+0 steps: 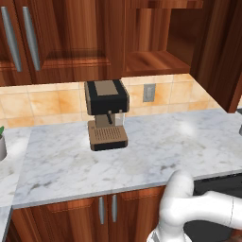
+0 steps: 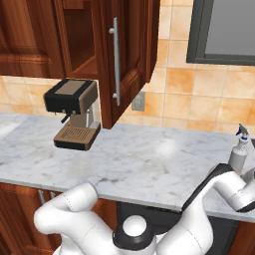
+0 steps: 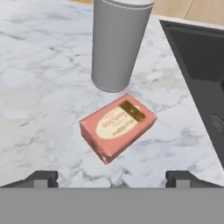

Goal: Locate and retrieve the spray and bar soap from the cabinet. Place them next to the sink.

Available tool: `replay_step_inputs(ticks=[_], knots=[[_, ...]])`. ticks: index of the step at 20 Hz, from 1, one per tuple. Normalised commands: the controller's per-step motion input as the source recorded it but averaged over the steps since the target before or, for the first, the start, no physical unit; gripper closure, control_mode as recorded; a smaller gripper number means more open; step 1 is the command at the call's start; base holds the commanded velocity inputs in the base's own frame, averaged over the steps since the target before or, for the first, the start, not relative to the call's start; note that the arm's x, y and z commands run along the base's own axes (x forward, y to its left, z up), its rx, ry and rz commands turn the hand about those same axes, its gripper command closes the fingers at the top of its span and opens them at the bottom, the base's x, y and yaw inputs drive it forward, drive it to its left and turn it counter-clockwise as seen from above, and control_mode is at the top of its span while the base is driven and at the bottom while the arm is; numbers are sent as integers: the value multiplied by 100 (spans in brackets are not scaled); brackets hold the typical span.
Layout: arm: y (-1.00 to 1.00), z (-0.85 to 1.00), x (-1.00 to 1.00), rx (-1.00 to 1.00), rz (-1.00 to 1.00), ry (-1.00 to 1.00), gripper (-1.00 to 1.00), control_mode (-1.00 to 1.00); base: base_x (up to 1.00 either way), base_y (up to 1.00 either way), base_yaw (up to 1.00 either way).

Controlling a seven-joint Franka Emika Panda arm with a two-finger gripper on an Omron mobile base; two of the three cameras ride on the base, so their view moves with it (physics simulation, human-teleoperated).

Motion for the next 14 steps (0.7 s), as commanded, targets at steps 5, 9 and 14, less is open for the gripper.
replay_step_inputs(ticks=[5,9,14], knots=[[38,11,-69,-9,-3,-12,-100,-100,0,0,0],[64,7,-74,-11,-6,-16,-100,-100,0,0,0],[75,5,-72,-11,-4,-14,-100,-100,0,0,0]])
